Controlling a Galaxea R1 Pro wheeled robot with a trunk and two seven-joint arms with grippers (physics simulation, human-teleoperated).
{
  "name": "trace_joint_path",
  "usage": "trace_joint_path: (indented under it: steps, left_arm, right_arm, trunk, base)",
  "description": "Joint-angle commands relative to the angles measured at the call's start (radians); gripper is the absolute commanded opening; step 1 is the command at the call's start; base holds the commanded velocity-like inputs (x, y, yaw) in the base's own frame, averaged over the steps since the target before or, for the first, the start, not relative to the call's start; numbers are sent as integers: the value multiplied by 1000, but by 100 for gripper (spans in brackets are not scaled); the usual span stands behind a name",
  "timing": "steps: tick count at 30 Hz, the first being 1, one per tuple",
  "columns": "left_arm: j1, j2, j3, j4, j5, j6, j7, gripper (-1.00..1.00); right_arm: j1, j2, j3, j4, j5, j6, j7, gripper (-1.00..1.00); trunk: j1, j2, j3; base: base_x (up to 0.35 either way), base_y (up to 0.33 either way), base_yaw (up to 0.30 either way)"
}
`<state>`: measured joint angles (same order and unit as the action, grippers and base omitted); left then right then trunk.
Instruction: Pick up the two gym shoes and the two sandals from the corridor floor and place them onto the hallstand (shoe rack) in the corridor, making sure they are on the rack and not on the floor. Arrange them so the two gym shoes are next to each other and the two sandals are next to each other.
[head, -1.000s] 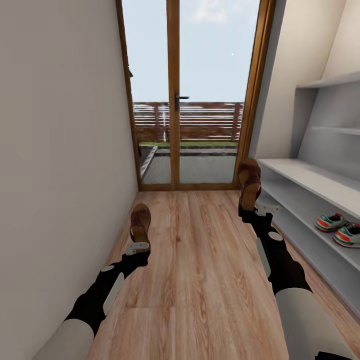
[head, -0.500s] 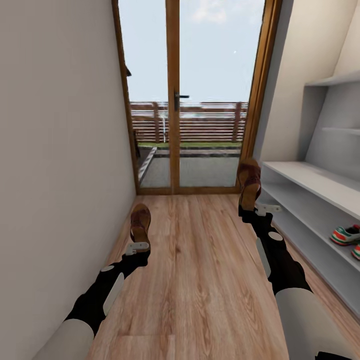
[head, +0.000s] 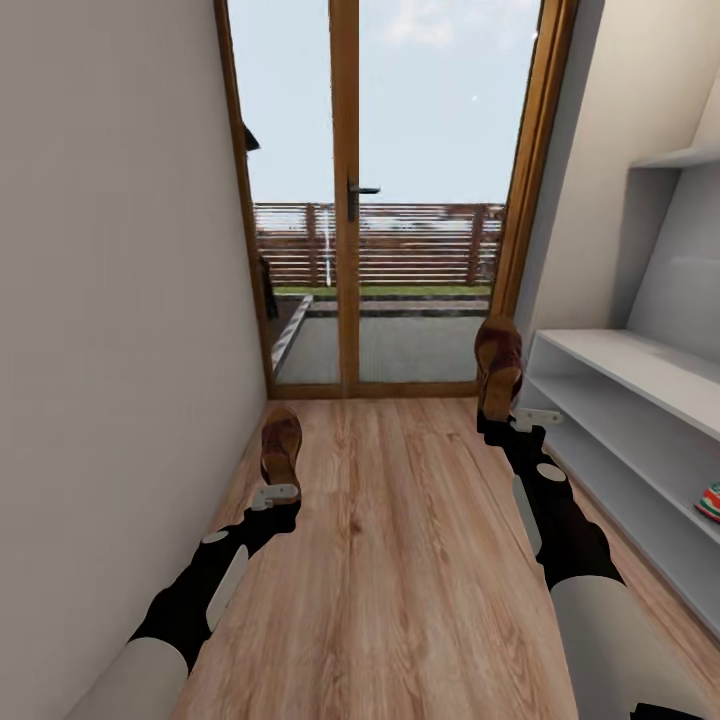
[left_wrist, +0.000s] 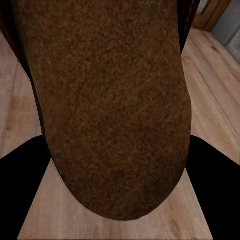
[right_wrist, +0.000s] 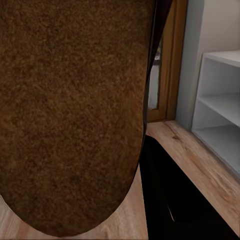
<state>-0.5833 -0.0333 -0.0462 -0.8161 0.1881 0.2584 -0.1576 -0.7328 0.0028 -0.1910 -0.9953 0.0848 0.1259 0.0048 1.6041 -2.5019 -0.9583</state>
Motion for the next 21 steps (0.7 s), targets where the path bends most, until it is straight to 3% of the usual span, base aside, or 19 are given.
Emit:
trace_joint_path:
  steps: [1, 21]
  left_arm:
    - [0, 0, 0, -1, 10, 7, -1, -100]
    - [0, 0, 0, -1, 10, 7, -1, -100]
  right_arm:
    - [0, 0, -1, -2, 6, 6, -2, -100]
    - [0, 0, -1, -2, 6, 6, -2, -100]
  trunk:
    - [0, 0, -1]
    - [0, 0, -1]
  base:
    - [347, 0, 0]
    - [347, 0, 0]
